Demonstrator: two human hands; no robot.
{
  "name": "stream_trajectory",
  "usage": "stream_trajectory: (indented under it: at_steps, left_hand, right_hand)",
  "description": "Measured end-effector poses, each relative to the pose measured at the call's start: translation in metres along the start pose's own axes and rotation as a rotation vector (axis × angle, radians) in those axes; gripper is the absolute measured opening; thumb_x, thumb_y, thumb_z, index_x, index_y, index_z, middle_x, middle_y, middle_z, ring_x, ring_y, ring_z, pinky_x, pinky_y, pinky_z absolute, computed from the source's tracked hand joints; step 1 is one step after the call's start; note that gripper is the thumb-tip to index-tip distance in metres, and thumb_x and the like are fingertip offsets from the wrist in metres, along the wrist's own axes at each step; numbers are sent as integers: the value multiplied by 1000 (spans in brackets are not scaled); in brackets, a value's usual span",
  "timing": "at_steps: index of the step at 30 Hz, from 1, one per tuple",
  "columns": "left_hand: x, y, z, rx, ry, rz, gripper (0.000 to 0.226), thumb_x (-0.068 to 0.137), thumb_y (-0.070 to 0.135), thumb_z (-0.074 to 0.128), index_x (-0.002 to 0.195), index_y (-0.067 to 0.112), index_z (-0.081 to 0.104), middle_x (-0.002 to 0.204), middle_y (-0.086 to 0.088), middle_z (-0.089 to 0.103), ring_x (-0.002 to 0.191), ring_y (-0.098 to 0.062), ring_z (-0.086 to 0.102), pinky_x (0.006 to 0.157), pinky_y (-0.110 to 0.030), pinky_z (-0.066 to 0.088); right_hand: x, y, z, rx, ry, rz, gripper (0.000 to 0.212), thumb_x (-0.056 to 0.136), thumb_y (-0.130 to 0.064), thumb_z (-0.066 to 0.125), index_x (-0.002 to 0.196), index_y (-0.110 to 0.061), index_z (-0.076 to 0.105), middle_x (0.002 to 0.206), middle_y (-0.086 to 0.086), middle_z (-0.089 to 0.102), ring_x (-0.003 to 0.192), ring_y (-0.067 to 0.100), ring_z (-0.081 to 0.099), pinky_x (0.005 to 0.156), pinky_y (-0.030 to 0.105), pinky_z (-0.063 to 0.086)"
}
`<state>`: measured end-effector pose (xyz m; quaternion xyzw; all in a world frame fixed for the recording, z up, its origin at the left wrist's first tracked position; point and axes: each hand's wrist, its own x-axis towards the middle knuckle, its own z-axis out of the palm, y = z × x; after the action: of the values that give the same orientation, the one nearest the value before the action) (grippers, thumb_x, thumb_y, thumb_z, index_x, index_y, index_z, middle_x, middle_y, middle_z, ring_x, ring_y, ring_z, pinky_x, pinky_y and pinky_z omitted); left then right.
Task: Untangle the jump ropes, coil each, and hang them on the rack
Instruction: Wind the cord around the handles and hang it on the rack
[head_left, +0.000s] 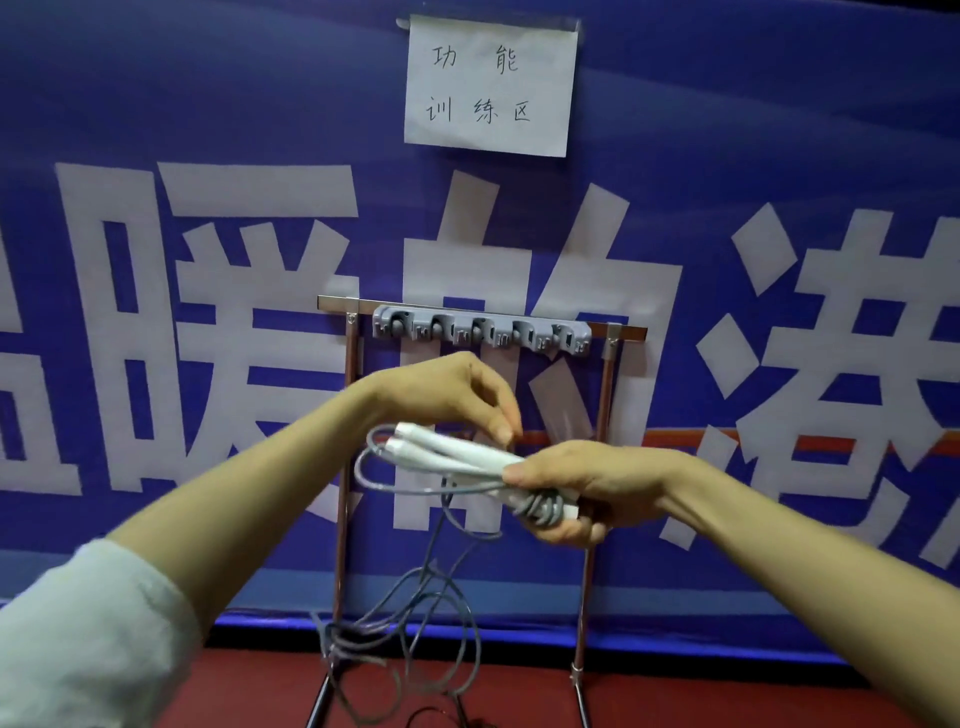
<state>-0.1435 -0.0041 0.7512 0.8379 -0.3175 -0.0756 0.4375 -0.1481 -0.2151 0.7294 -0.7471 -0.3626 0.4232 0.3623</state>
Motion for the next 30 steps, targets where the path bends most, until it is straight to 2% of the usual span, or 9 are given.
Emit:
stream_trajectory:
  at_steps: [3,5,8,12,16,19,24,27,30]
  left_hand:
    - [3,11,8,142,-114,-16,8,79,-1,73,86,1,72,80,-5,72,77,-19,65,79,-31,52]
    - [2,12,12,233,-111,-61,8,81,5,74,88,3,72,80,-10,69,72,-24,58,71,-37,50]
    - [1,7,14,381,-11,-158,11,83,17,75,91,10,71,78,-7,65,60,-11,48,53,-18,39]
    - [5,4,26,519,122,-291,19,91,38,64,90,19,61,75,2,68,53,-2,51,49,-13,40]
    - [2,6,28,365,71,-440,42,101,40,45,98,6,69,69,-2,67,41,-4,41,44,-13,35]
    - [3,3,28,259,148,-378,31,99,29,53,100,3,70,78,-4,72,49,-8,51,52,-16,46]
    - [4,-6,44,-305,373,-235,8,87,13,70,80,9,71,76,-7,69,66,-13,63,74,-27,58]
    - [5,-4,54,-455,426,-218,16,89,26,69,84,10,69,69,0,64,56,-7,54,67,-24,55]
    - [7,1,57,-633,378,-274,45,98,49,44,95,11,68,66,5,56,51,-5,35,53,-17,40]
  right_hand:
    - [11,5,2,-185,-48,90,41,94,-49,52,73,-15,45,55,0,42,45,11,29,42,19,22]
    - [14,5,0,-351,35,129,40,94,-47,55,75,-13,51,56,2,46,45,11,34,42,19,26]
    - [19,6,-6,-581,241,151,39,94,-45,56,74,-11,56,62,7,56,47,13,46,49,26,37]
    - [26,9,-10,-1023,545,211,42,96,-46,49,111,-7,55,102,17,64,77,25,54,69,37,44]
    - [21,9,-18,-1191,699,242,41,98,-46,46,118,-11,50,108,11,61,82,25,51,68,34,40]
    - [18,9,-27,-1214,737,247,37,99,-43,46,116,-10,48,100,8,59,79,23,52,65,34,40]
    - [22,9,-34,-1344,1003,180,35,101,-39,40,119,-8,39,109,11,60,91,32,62,64,37,39]
    - [22,11,-33,-1337,1109,89,32,103,-38,36,118,-9,38,108,10,57,89,31,63,62,35,40]
    - [19,12,-31,-1385,1158,35,31,103,-36,35,117,-8,39,106,8,56,85,27,63,60,32,40]
